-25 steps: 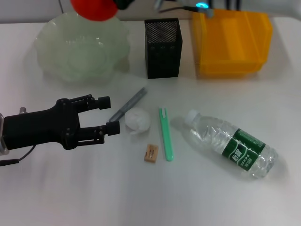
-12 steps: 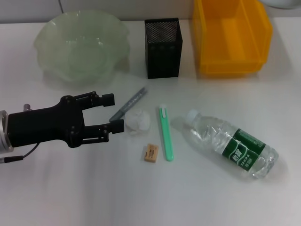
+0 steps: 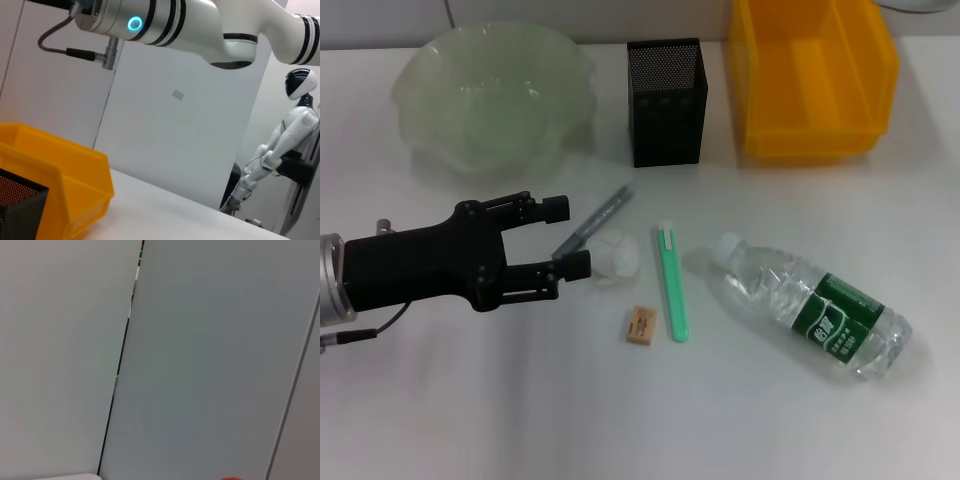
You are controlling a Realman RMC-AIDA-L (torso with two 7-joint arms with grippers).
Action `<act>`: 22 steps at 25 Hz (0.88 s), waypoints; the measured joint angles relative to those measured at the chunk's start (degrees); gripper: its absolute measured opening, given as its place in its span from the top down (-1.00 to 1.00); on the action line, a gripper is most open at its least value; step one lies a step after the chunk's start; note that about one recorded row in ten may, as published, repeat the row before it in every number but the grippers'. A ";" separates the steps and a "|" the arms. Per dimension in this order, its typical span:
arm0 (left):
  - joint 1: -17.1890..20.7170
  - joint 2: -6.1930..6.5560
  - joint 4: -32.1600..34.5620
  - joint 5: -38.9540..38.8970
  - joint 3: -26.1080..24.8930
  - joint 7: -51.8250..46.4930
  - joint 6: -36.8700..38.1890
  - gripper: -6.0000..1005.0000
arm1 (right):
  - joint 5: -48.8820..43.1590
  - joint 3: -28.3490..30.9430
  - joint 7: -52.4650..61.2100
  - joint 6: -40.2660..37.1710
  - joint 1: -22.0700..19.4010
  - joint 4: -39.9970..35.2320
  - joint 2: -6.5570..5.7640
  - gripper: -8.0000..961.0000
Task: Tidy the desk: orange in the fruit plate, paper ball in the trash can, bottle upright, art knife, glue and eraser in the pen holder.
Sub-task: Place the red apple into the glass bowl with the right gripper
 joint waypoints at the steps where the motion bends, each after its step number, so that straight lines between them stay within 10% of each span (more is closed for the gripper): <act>1: 0.00 -0.07 0.00 0.00 0.00 0.00 -0.04 -0.61 | 0.01 -0.01 0.00 0.01 -0.08 0.00 0.00 0.87; 22: 0.00 -1.09 -0.11 -0.04 0.00 0.88 -0.08 -0.61 | 0.90 0.65 -2.78 -0.32 -0.51 -0.46 -0.01 0.86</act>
